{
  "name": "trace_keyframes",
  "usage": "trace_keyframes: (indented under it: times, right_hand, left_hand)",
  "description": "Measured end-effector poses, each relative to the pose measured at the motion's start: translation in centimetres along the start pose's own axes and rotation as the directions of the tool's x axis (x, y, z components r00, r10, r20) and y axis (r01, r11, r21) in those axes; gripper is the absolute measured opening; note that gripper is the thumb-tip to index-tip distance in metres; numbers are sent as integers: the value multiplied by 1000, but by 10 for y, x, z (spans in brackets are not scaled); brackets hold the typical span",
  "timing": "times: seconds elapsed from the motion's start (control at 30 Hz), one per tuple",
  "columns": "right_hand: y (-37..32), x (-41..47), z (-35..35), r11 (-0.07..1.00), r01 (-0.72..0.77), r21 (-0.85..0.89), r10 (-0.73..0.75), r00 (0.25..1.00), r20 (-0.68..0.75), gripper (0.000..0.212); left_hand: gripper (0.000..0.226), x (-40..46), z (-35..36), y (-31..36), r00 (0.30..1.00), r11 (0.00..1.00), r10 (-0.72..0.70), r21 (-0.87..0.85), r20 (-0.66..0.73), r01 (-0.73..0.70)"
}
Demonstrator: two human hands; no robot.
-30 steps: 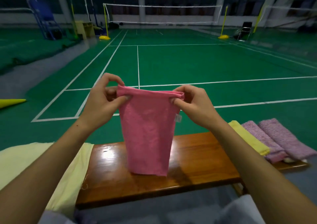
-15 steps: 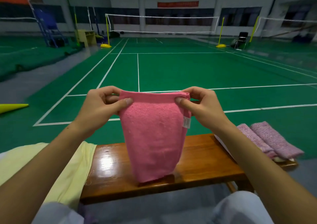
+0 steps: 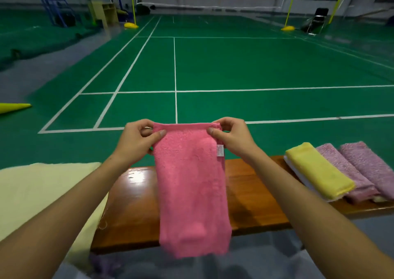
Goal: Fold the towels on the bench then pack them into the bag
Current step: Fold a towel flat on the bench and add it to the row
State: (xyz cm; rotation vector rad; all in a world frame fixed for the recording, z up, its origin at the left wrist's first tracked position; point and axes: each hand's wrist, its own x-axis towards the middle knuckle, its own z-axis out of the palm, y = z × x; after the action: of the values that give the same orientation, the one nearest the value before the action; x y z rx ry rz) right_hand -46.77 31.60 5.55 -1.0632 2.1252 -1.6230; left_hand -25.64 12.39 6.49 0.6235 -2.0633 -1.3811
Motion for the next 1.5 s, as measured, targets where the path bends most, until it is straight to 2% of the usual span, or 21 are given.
trace_keyframes:
  times: [0.2,0.27,0.33,0.47,0.57,0.73,0.83,0.87,0.97,1.1,1.2,1.3,1.4,1.5]
  right_hand:
    - [104,62,53,960,-133,-246,141,990,17,12]
    - [114,66,60,935,-163,-315,170,985,-6,9]
    - [120,64,58,909,-196,-369,198,980,-34,16]
    - [111,35,39,879,-171,-444,176,984,-30,18]
    - [100,-10,29,899,-86,-429,123,991,59,14]
    - [98,-94,24,915,125,-385,17,938,346,25]
    - [108,-126,21,853,283,-438,-46,877,478,29]
    - [110,-133,19,830,307,-466,-34,862,506,30]
    - [112,-151,9,772,354,-528,2,829,559,50]
    - [117,-167,4,660,482,-576,10,761,649,100]
    - [124,-172,8,513,576,-637,10,738,675,124]
    - [133,-173,14,415,618,-668,-43,746,664,120]
    - [140,-174,16,354,648,-674,-104,743,661,97]
    - [142,-178,18,375,676,-634,-206,727,655,70]
  left_hand:
    - [16,61,38,-109,975,970,-214,103,-62,219]
    - [20,71,39,-128,966,949,-245,186,-80,256]
    - [27,71,34,-136,969,931,-229,269,-93,246]
    - [22,42,25,-123,988,930,-149,344,27,131]
    - [21,3,24,-109,975,935,-128,350,183,57]
    - [17,-68,26,-103,890,895,-96,429,446,-118]
    - [20,-97,29,-110,823,783,8,508,569,-359]
    - [26,-104,26,-115,814,763,22,517,580,-389]
    - [51,-125,18,-125,796,713,56,534,603,-455]
    - [93,-141,15,-133,735,543,46,601,677,-587]
    - [99,-145,21,-138,730,437,71,637,680,-635]
    - [87,-146,24,-140,738,421,145,633,660,-649]
    - [70,-146,25,-140,752,525,202,579,627,-624]
    - [50,-143,24,-142,754,597,270,510,599,-619]
